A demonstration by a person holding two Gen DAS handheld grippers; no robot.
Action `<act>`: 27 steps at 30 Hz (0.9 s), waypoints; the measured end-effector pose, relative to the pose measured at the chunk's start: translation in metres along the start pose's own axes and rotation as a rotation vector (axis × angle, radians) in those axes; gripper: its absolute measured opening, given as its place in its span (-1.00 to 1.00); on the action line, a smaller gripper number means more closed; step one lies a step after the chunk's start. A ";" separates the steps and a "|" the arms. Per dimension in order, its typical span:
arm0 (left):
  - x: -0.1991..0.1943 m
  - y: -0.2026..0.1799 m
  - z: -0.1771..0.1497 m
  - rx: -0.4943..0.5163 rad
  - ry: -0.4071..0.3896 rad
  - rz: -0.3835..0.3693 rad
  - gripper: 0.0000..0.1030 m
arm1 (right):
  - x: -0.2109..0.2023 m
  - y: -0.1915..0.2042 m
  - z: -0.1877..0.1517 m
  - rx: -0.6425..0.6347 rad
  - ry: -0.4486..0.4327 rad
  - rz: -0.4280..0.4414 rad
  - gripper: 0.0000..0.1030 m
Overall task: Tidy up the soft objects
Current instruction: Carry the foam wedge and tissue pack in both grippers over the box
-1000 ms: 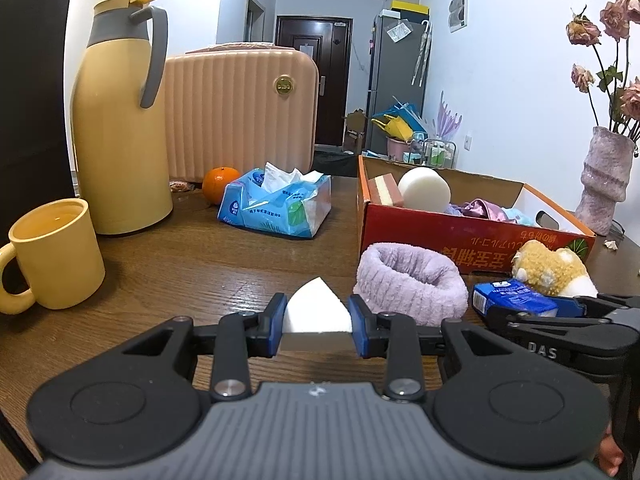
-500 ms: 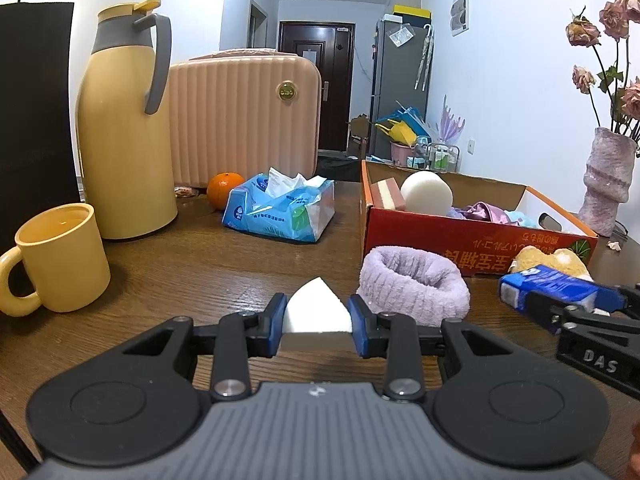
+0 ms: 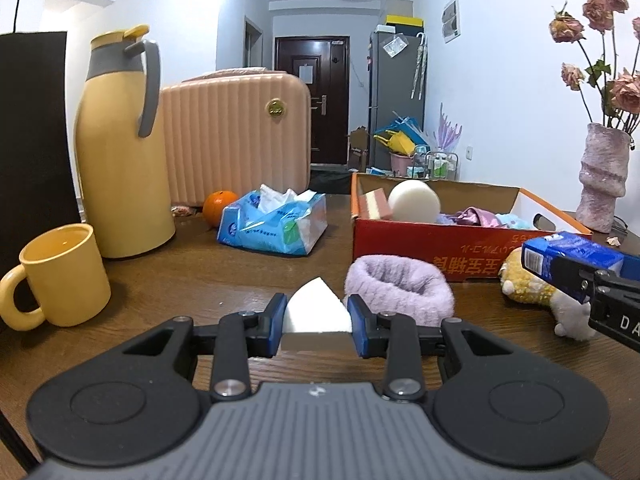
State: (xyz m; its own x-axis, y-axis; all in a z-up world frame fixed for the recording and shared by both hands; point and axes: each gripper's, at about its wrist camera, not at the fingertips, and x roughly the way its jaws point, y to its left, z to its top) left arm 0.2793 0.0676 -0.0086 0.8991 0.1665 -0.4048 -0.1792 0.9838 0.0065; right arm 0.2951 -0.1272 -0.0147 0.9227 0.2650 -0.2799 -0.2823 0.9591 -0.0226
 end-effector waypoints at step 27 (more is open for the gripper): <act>0.024 -0.081 0.028 0.015 -0.043 -0.086 -0.34 | 0.009 -0.039 0.011 -0.037 -0.132 -0.096 -0.03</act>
State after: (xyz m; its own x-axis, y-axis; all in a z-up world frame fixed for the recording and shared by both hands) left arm 0.3268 -0.0061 0.0063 0.9273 0.0834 -0.3650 -0.0948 0.9954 -0.0133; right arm 0.3173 -0.1614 -0.0059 0.9718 0.1854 -0.1460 -0.1983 0.9769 -0.0796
